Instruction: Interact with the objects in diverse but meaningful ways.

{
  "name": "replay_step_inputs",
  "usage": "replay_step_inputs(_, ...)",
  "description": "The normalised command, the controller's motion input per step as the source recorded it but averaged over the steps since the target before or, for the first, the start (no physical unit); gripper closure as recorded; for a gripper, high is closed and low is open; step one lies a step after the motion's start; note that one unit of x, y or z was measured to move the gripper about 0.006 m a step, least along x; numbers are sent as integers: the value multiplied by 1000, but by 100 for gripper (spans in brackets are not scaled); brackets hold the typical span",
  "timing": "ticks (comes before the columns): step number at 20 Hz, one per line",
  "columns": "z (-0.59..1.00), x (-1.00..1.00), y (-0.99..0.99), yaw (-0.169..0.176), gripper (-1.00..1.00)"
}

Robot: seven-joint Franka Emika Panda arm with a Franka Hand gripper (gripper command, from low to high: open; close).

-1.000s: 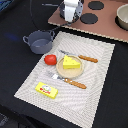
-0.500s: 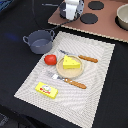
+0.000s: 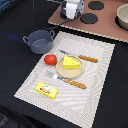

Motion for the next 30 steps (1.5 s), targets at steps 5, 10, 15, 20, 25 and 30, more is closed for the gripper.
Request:
replay_step_inputs(5, 923, 267, 0, 0, 100)
replay_step_inputs(10, 572, 406, 0, 0, 100)
replay_step_inputs(15, 192, 546, 0, -8, 100)
replay_step_inputs(20, 27, 831, 0, -26, 100)
replay_step_inputs(25, 0, 891, 0, -46, 100)
replay_step_inputs(30, 0, 869, 8, -51, 100)
